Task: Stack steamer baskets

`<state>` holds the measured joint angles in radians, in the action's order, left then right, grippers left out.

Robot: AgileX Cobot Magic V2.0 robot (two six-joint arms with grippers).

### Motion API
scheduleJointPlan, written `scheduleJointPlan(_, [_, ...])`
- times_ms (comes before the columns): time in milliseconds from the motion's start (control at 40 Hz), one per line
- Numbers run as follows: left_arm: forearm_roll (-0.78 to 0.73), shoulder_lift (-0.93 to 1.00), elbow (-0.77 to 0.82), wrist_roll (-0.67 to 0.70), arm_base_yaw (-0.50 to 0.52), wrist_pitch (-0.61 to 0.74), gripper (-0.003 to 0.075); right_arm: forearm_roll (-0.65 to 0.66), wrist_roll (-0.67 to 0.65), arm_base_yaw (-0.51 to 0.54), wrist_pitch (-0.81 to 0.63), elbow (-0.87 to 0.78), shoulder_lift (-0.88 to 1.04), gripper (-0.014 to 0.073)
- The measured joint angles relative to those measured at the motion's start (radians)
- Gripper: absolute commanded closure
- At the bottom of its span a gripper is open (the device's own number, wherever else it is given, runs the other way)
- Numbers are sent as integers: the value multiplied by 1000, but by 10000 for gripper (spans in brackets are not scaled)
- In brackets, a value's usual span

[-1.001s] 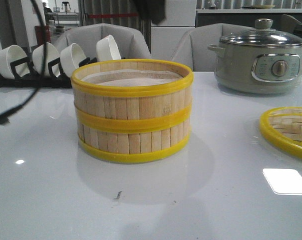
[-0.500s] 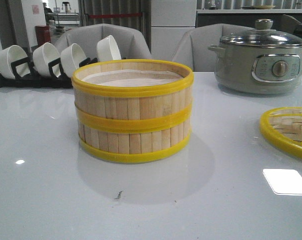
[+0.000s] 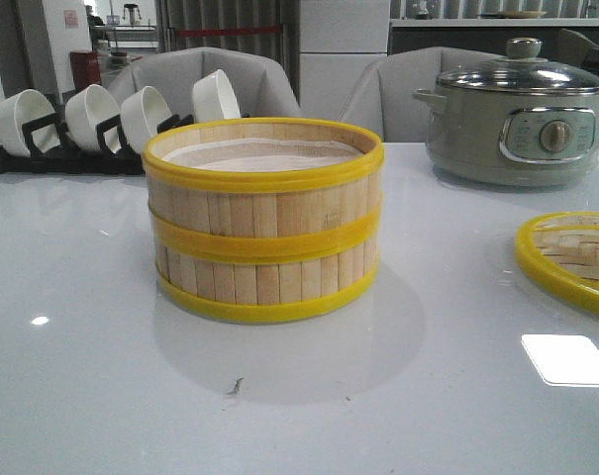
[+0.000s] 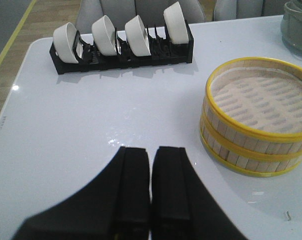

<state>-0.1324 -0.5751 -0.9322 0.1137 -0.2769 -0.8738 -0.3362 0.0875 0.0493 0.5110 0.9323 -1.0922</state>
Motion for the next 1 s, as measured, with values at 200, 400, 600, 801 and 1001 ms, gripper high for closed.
scheduleJointPlan(200, [1,64,124,6,0,46,616,0,0,0,6,0,0,377])
scheduleJointPlan(400, [1,64,172,7,0,56,616,-1,0,0,24,0,0,533])
scheduleJointPlan(600, [2,64,181,7,0,60,616,-2,0,0,28,0,0,535])
scheduleJointPlan(801, [4,64,181,8,0,60,616,-2,45,0,102,0,-36,510])
scheduleJointPlan(1001, [4,64,181,8,0,60,616,2,88,0,179,0,-69,283])
